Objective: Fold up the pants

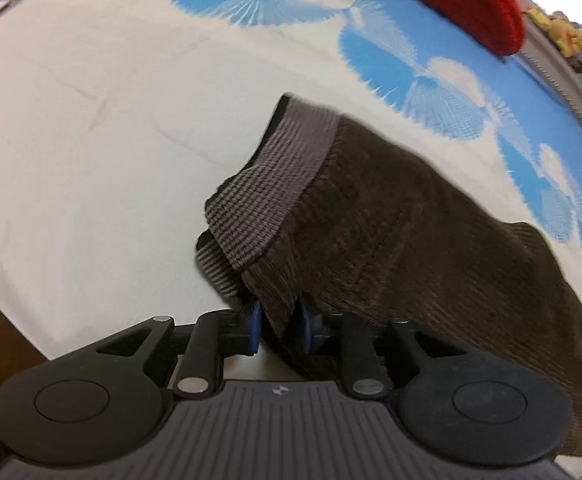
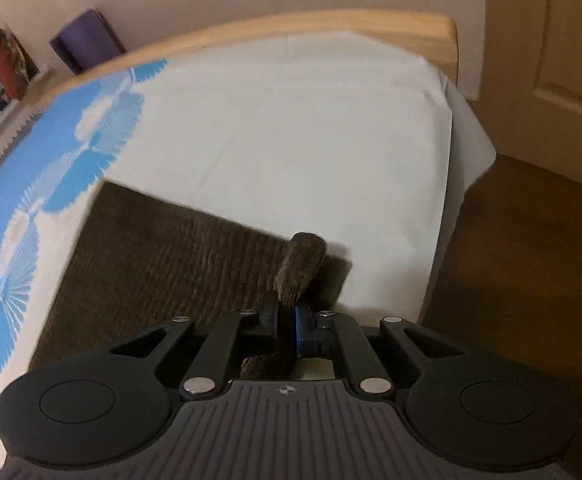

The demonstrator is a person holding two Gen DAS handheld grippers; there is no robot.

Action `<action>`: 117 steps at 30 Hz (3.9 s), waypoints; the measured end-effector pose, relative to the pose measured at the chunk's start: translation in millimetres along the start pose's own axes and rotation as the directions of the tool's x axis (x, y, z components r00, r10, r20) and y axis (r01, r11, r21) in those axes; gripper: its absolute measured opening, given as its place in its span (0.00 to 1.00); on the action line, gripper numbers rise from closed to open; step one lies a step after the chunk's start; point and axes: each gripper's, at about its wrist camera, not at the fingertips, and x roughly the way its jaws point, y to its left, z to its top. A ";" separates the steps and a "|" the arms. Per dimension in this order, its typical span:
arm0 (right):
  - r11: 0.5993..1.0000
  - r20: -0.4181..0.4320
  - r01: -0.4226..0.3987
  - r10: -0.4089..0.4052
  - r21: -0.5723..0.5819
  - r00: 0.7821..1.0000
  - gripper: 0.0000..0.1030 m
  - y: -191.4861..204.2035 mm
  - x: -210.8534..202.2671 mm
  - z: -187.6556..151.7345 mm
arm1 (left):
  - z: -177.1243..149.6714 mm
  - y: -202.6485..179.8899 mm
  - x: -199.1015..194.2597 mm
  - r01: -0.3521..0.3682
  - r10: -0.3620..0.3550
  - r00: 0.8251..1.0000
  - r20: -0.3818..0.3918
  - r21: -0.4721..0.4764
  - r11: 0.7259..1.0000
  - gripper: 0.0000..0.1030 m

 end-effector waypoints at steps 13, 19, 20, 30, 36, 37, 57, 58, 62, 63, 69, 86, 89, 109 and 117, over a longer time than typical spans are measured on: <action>1.000 0.336 -0.015 0.020 -0.017 0.942 0.46 10.9 -73.3 -0.9 | -11.1 -56.8 -40.8 -0.175 0.081 0.925 0.372 0.227 0.958 0.40; 0.967 0.100 -0.252 0.255 -0.046 0.962 0.50 26.2 -53.3 -12.6 | 5.5 -36.9 17.1 -0.163 0.150 0.983 0.109 0.121 0.979 0.15; 0.964 0.061 -0.263 0.265 -0.035 0.962 0.50 27.9 -45.6 -13.6 | 6.3 -38.8 15.6 -0.165 0.150 0.982 0.118 0.129 0.978 0.15; 0.981 -0.044 -0.191 0.191 -0.009 0.981 0.51 32.8 -24.2 -18.9 | 5.9 -39.8 7.4 -0.152 0.140 0.984 0.109 0.109 0.982 0.17; 0.987 -0.083 -0.155 0.152 -0.038 0.985 0.52 39.3 -15.3 -28.5 | 30.1 -82.8 -11.4 -0.178 0.134 0.969 0.206 0.214 0.960 0.18; 0.987 -0.087 -0.152 0.147 -0.046 0.985 0.52 40.6 -15.1 -29.6 | 35.9 -91.0 -13.9 -0.168 0.111 0.966 0.233 0.245 0.955 0.18; 0.989 -0.025 -0.112 0.110 -0.101 0.994 0.52 26.9 -23.2 -23.0 | 28.1 -127.2 33.4 -0.174 0.111 0.978 0.177 0.402 0.899 0.21; 0.991 -0.012 -0.102 0.101 -0.089 0.995 0.52 23.8 -24.3 -21.4 | 20.4 -134.1 23.7 -0.132 0.062 0.983 0.174 0.428 0.894 0.23; 0.995 -0.011 -0.083 0.083 -0.061 0.997 0.52 11.8 -20.2 -16.7 | -8.6 -154.7 18.7 -0.002 -0.045 0.996 0.081 0.507 0.862 0.26; 0.995 -0.021 -0.076 0.075 -0.060 0.997 0.52 10.2 -17.5 -17.4 | -19.1 -160.0 28.7 0.032 -0.048 0.999 0.016 0.531 0.847 0.27; 0.998 -0.092 -0.058 0.062 0.037 0.994 0.52 -7.0 -2.3 -17.1 | -55.9 -187.9 17.7 -0.032 0.024 0.999 0.021 0.647 0.761 0.31; 0.924 -0.061 -0.169 0.202 0.343 0.977 0.52 -49.3 1.3 -9.8 | -115.8 -181.1 15.9 0.129 -0.099 0.992 -0.083 0.655 0.744 0.32; 0.905 -0.074 -0.183 0.228 0.383 0.971 0.52 -53.3 10.0 -9.7 | -120.3 -184.2 15.6 0.113 -0.090 0.994 -0.069 0.672 0.732 0.32; 0.920 0.078 -0.261 0.249 0.291 0.965 0.14 -22.5 0.9 -5.1 | -118.5 -189.2 21.1 0.117 -0.091 0.993 -0.074 0.673 0.730 0.33; 0.779 0.203 -0.397 0.542 -0.485 0.815 0.13 116.7 -136.8 -61.9 | -117.5 -190.0 20.4 0.121 -0.090 0.993 -0.080 0.670 0.733 0.32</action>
